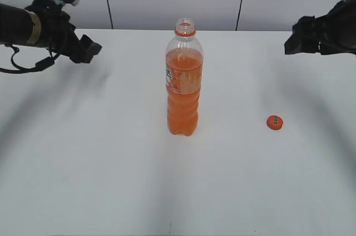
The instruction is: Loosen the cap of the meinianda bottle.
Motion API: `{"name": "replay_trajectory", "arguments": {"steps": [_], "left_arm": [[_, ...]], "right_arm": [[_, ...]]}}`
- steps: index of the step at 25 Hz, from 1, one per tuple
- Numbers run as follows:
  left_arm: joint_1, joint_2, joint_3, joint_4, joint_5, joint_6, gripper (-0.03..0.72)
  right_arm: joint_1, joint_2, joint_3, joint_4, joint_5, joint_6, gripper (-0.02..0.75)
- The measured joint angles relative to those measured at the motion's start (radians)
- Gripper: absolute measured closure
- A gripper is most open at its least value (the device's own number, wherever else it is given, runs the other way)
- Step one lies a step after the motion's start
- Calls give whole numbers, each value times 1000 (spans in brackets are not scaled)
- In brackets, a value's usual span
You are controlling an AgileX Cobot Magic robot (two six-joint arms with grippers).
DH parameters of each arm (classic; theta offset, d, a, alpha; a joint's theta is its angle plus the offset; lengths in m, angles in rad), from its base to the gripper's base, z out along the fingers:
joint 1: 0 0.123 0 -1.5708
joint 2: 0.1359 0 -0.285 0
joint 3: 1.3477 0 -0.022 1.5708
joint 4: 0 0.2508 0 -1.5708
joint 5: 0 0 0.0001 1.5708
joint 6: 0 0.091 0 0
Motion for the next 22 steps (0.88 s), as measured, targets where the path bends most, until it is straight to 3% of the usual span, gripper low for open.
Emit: {"name": "replay_trajectory", "arguments": {"steps": [4,12,14,18,22], "left_arm": [[0,-62,1,-50,170,0,157],[0,-182,1,-352,638,22,159],[0,-220,1,-469,710,121,159],[0,-292,1,-759,819,429,159],[0,-352,1,-963,948,644,159]], "right_arm": [[0,-36,-35,-9,1,0,152],[0,-114,-61,-80,6,-1,152],[0,-140,-72,-94,30,-1,152],[0,-172,-119,-109,91,3,152],[0,-176,-193,-150,199,31,152]]}}
